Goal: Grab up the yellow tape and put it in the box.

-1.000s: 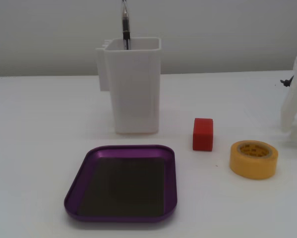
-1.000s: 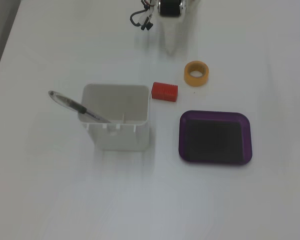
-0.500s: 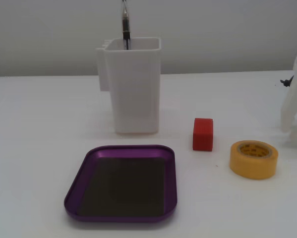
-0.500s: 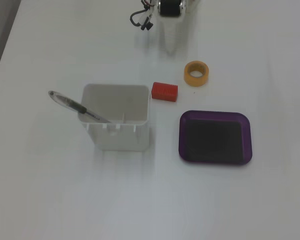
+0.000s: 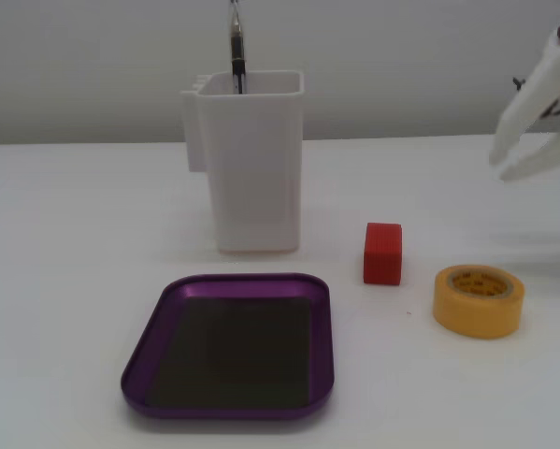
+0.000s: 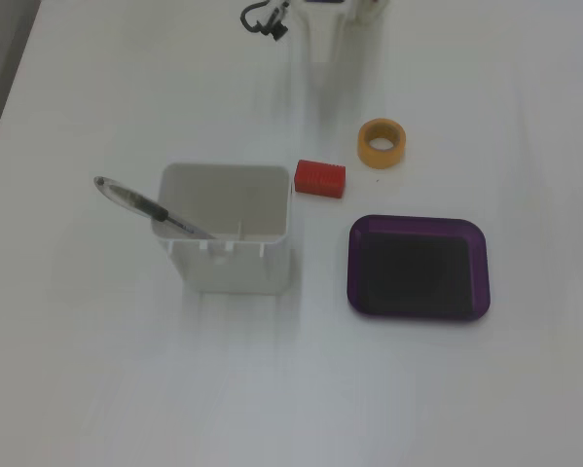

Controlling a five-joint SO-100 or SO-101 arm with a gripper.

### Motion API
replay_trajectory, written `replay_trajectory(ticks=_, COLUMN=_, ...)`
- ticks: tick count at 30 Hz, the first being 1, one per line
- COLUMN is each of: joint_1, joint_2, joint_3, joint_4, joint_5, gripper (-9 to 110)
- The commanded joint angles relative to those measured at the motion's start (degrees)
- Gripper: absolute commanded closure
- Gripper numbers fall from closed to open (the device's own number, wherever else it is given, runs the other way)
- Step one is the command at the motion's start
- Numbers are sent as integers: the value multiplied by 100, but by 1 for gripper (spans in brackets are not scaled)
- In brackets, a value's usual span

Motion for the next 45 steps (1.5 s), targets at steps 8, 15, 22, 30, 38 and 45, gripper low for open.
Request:
replay_trajectory(ticks=8, joint_1=-879, joint_2=-5036, joint_3=-3858, joint_4=844, joint_5=26, gripper=96)
replay_trajectory(ticks=15, joint_1=-2259, joint_2=-6926, joint_3=-5476, joint_4=1890, joint_5=589, gripper=78)
replay_trajectory(ticks=22, joint_1=-2329, joint_2=-7471, joint_3=-5186, joint_4=1881, joint_5=686, gripper=78)
replay_trajectory(ticks=30, joint_1=-2285, joint_2=-7515, joint_3=-4245, joint_4=1318, joint_5=668, gripper=78)
replay_trajectory(ticks=38, joint_1=-2268, joint_2=-7532, joint_3=-3832, joint_4=615, joint_5=668, gripper=78)
replay_trajectory(ticks=45, joint_1=-2259, joint_2=-7541, joint_3=-3691, joint_4=343, joint_5=668, gripper=78)
